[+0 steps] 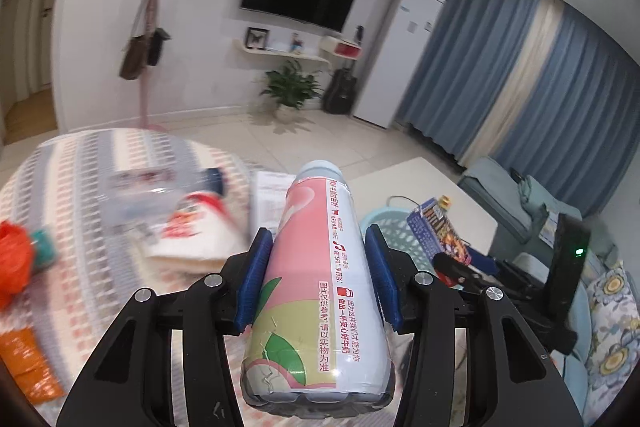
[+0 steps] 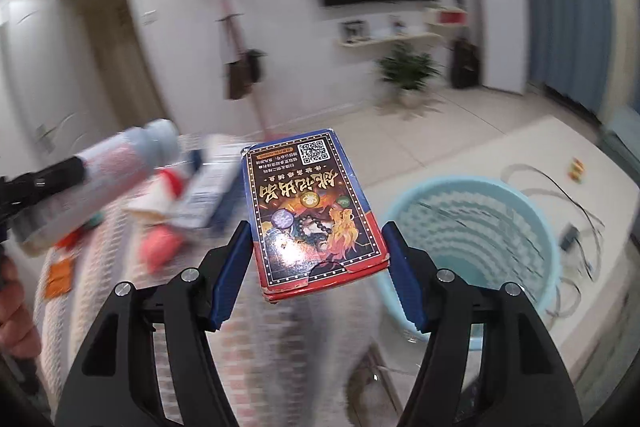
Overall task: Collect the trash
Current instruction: 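Carry bottle and card box over the blue basket and open both tools, then grasp the red plastic bag with the left tool while the right tool grasps the pink bag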
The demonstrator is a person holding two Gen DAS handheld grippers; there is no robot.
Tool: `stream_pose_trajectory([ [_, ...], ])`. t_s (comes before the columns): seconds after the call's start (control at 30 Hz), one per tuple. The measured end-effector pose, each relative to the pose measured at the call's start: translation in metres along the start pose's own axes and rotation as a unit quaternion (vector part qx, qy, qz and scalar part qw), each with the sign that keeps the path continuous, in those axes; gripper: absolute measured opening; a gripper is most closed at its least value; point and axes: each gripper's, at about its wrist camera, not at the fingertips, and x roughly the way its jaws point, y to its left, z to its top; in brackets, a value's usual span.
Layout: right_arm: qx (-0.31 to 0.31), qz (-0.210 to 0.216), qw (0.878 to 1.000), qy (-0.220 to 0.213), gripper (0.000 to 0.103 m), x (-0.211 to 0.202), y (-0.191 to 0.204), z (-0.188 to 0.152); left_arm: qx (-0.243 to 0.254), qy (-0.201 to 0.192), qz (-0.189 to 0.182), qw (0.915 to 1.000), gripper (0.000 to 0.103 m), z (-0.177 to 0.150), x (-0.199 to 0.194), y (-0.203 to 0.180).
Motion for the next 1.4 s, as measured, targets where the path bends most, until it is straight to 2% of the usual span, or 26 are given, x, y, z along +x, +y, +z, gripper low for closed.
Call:
stream_pose_trajectory([
  [0.2, 0.087, -0.066, 0.993, 0.035, 0.062, 0.025, -0.072, -0.009, 0.016, 0.034, -0.040, 0.9985, 0.047, 0.007, 0.059, -0.039],
  [0.37, 0.121, -0.103, 0.985, 0.066, 0.062, 0.047, -0.110, -0.020, 0.016, 0.077, -0.061, 0.9950, 0.047, 0.000, 0.116, -0.065],
  [0.5, 0.138, -0.134, 0.975, 0.110, 0.062, 0.068, -0.134, -0.038, 0.018, 0.116, -0.069, 0.9907, 0.047, -0.010, 0.159, -0.079],
  [0.63, 0.152, -0.140, 0.968, 0.144, 0.063, 0.085, -0.150, -0.052, 0.022, 0.180, -0.075, 0.9805, 0.047, -0.031, 0.203, -0.091],
  [0.73, 0.149, -0.145, 0.966, 0.156, 0.063, 0.092, -0.156, -0.056, 0.032, 0.198, -0.080, 0.9764, 0.046, -0.045, 0.220, -0.102],
  [0.83, 0.149, -0.147, 0.965, 0.157, 0.064, 0.092, -0.161, -0.057, 0.029, 0.213, -0.087, 0.9727, 0.032, -0.051, 0.232, -0.106],
  [0.93, 0.156, -0.145, 0.965, 0.155, 0.063, 0.089, -0.167, -0.055, 0.034, 0.213, -0.084, 0.9728, 0.032, -0.051, 0.235, -0.108],
  [1.07, 0.167, -0.139, 0.964, 0.153, 0.063, 0.084, -0.174, -0.057, 0.036, 0.213, -0.075, 0.9736, 0.040, -0.053, 0.236, -0.112],
  [1.13, 0.167, -0.139, 0.965, 0.149, 0.063, 0.081, -0.173, -0.057, 0.038, 0.207, -0.071, 0.9750, 0.041, -0.054, 0.230, -0.112],
  [1.23, 0.162, -0.137, 0.967, 0.142, 0.064, 0.076, -0.166, -0.054, 0.040, 0.196, -0.071, 0.9773, 0.047, -0.053, 0.218, -0.110],
  [1.4, 0.146, -0.128, 0.973, 0.125, 0.059, 0.068, -0.153, -0.048, 0.040, 0.179, -0.072, 0.9803, 0.050, -0.049, 0.198, -0.108],
])
